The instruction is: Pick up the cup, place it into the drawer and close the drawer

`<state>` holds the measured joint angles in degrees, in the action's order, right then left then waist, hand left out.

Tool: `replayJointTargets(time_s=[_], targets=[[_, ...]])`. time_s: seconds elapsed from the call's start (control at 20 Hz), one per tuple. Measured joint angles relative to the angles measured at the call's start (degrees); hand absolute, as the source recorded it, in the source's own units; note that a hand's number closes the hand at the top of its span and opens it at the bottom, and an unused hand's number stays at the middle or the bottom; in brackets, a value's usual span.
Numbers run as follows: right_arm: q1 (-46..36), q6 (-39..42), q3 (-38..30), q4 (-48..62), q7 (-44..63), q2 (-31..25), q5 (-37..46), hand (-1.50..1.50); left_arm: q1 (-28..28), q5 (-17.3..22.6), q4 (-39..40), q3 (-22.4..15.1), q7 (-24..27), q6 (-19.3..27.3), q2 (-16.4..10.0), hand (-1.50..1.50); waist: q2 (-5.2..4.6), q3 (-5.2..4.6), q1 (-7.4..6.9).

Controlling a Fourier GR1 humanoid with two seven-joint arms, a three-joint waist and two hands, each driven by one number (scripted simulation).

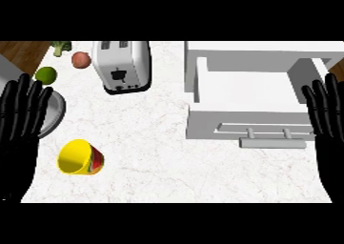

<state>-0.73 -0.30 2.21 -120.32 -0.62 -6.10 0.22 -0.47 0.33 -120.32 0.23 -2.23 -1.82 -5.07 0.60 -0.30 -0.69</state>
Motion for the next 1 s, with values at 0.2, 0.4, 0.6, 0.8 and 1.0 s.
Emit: replayJointTargets(time_s=[0.2, 0.4, 0.6, 0.8, 1.0], targets=[[-1.4, 0.1, -0.1, 0.2, 1.5, 0.1, -0.1, -1.5, 2.0, 7.1, -1.3, 2.9, 1.8, -6.1, -2.9, -1.5, -0.35, 0.17, 0.2], [-0.3, 1.7, -0.1, 0.9, 2.6, 0.3, -3.2, -1.5, 5.4, 17.3, -1.3, 3.7, 2.2, -13.3, -4.7, -1.5, -0.46, 0.21, 0.27], [-1.4, 2.3, 0.0, 0.5, 6.2, 0.5, -5.6, -1.5, 8.7, 25.9, 0.7, 6.0, 1.9, -18.7, -6.1, -1.5, -0.53, 0.24, 0.31], [-2.9, 3.1, -1.0, 3.3, 5.5, 0.6, -6.5, -1.5, 7.4, 29.4, 1.6, 6.7, -0.8, -19.6, -6.4, -1.5, -0.56, 0.27, 0.47], [-3.4, 3.1, -1.0, 3.3, 6.1, 1.2, -6.1, -1.5, 6.4, 30.1, 2.4, 7.4, -1.8, -20.4, -5.9, -1.5, -0.57, 0.28, 0.56]])
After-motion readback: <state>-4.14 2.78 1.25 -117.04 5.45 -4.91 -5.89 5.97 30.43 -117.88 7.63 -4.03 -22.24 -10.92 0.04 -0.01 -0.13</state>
